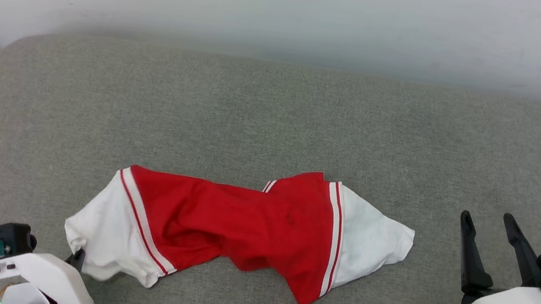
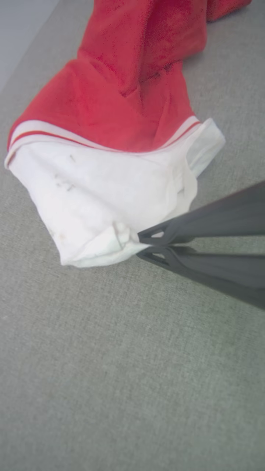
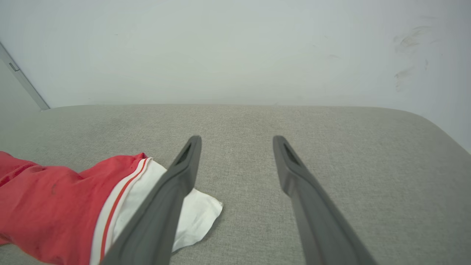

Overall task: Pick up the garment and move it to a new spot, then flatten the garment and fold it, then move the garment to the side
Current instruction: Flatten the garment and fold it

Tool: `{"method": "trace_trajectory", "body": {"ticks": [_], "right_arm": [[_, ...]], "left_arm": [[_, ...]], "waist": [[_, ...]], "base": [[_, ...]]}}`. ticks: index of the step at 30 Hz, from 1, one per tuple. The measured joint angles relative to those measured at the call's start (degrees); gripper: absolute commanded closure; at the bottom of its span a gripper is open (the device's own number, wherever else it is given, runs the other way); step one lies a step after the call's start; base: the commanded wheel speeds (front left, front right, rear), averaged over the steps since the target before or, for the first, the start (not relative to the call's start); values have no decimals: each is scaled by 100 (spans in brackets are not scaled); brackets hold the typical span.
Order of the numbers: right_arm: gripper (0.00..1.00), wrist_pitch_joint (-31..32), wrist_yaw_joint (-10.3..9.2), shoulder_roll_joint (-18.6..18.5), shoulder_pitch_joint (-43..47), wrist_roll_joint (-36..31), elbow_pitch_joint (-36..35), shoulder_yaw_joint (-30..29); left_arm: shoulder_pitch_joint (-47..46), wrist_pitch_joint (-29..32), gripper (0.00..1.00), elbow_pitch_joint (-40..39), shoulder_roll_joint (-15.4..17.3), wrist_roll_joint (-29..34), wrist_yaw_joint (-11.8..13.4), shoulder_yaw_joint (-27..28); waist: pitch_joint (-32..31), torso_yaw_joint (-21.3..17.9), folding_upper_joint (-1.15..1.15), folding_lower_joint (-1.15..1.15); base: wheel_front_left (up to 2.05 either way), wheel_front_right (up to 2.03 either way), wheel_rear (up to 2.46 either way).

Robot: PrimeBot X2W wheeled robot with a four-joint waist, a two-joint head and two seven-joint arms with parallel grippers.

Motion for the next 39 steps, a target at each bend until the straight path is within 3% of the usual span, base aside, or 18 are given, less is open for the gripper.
{"method": "trace_trajectory", "body": {"ticks": [7, 8, 9, 10, 14, 26, 39], "right_arm": [[0, 10, 0, 0, -97, -23, -8, 10], [0, 10, 0, 0, -99, -22, -2, -1], [0, 9, 0, 0, -99, -22, 5, -9], [0, 10, 0, 0, -99, -22, 9, -23], [0, 48, 0, 0, -98, -51, 38, -67], [0, 155, 0, -1, 47, -67, 100, -120], [0, 478, 0, -1, 216, 21, 182, -454]], "left_arm": [[146, -90, 100, 831, -360, -302, -297, -22], [140, -138, 77, 882, -391, -301, -319, -23], [132, -186, 35, 933, -420, -298, -356, -29], [126, -243, 0, 972, -430, -259, -366, -48], [44, -450, 0, 977, -471, -35, -352, -138], [-174, -1738, 0, -38, -258, 1111, 99, -178], [-268, -2130, 0, -1042, -472, 2005, 325, -555]], "waist": [[157, -79, 0, 0], [163, -92, 0, 0], [164, -98, 0, 0], [160, -101, 0, 0], [87, -85, 0, 0], [-393, -114, 0, 0], [-549, -213, 0, 0]], "base": [[0, 0, 0], [0, 0, 0], [0, 0, 0], [0, 0, 0], [0, 0, 0], [0, 0, 0], [0, 0, 0]]}}
